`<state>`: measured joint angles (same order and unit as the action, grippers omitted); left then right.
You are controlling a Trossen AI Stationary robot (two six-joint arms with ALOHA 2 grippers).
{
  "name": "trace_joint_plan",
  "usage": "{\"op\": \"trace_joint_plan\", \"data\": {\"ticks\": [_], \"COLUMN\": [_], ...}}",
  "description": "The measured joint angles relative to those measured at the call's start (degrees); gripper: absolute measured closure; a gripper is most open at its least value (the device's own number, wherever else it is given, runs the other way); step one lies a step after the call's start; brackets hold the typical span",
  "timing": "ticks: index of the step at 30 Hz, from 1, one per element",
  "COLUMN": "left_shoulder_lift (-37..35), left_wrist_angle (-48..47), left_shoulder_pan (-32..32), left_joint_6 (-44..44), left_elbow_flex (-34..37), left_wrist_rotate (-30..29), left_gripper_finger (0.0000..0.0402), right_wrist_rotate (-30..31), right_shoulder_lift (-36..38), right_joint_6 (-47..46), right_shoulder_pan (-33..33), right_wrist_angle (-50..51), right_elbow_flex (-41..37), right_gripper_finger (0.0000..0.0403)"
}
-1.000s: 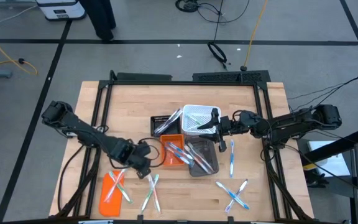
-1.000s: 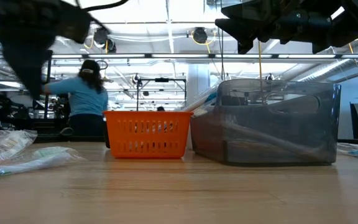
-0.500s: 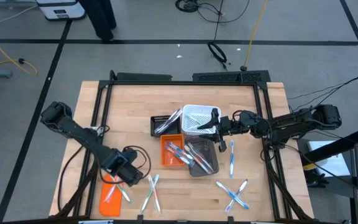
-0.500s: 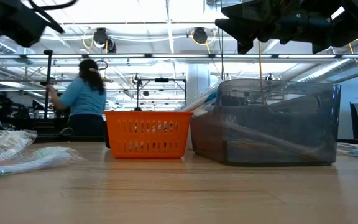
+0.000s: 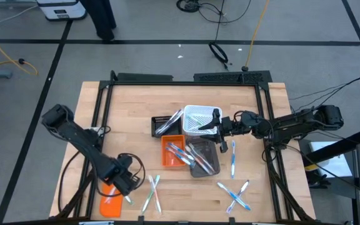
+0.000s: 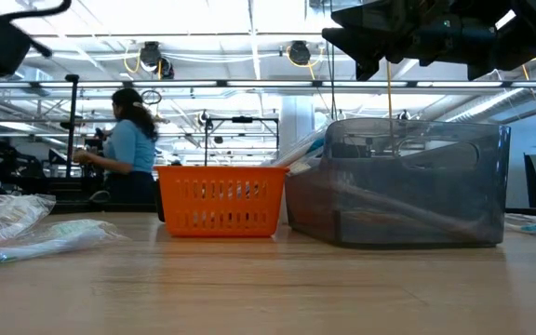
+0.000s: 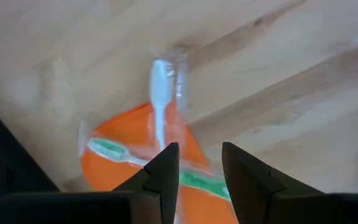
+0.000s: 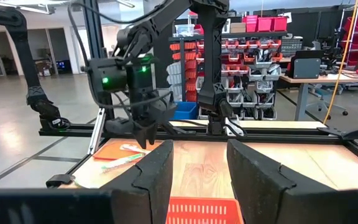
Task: Pick & Place Toothbrushes
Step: Put the orange toothbrush into the gray bin
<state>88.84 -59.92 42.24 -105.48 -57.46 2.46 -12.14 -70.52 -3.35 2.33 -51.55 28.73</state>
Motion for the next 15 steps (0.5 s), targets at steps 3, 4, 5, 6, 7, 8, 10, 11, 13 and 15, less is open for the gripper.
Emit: {"op": "trace_joint_plan", "data": {"ticks": [3, 4, 5, 6, 7, 8, 10, 11, 13, 15], "left_shoulder_lift": [0.2, 0.1, 0.1, 0.1, 0.1, 0.1, 0.1, 0.1, 0.1, 0.1], "left_wrist_angle": [0.0, 0.5, 0.9, 1.5, 1.9, 2.7, 5.3, 6.7, 9.2, 11.0], "left_shoulder_pan": [0.0, -0.1, -0.1, -0.1, -0.1, -0.1, -0.1, -0.1, -0.1, -0.1], "left_joint_6": [-0.1, -0.5, -0.9, -1.3, -1.4, -1.3, -1.3, -1.3, -1.3, -1.3], "left_elbow_flex": [1.2, 1.7, 2.4, 3.1, 3.6, 4.2, 5.8, 6.6, 8.4, 10.1], "left_wrist_rotate": [0.6, 0.6, 0.6, 0.7, 0.7, 0.7, 0.7, 0.8, 1.9, 2.5], "left_gripper_finger": [0.0277, 0.0277, 0.0277, 0.0277, 0.0277, 0.0277, 0.0277, 0.0277, 0.0277, 0.0277], "right_wrist_rotate": [0.0, 0.0, 0.0, 0.0, 0.0, 0.0, 0.0, 0.0, 0.0, 0.0], "right_shoulder_lift": [0.0, 0.0, 0.0, 0.0, 0.0, 0.0, 0.0, 0.0, 0.0, 0.0], "right_joint_6": [0.0, 0.0, 0.0, 0.0, 0.0, 0.0, 0.0, 0.0, 0.0, 0.0], "right_shoulder_pan": [0.0, 0.0, 0.0, 0.0, 0.0, 0.0, 0.0, 0.0, 0.0, 0.0], "right_wrist_angle": [0.0, 0.0, 0.0, 0.0, 0.0, 0.0, 0.0, 0.0, 0.0, 0.0], "right_elbow_flex": [0.0, 0.0, 0.0, 0.0, 0.0, 0.0, 0.0, 0.0, 0.0, 0.0], "right_gripper_finger": [0.0257, 0.0257, 0.0257, 0.0257, 0.0258, 0.0258, 0.0259, 0.0259, 0.0259, 0.0259]}}
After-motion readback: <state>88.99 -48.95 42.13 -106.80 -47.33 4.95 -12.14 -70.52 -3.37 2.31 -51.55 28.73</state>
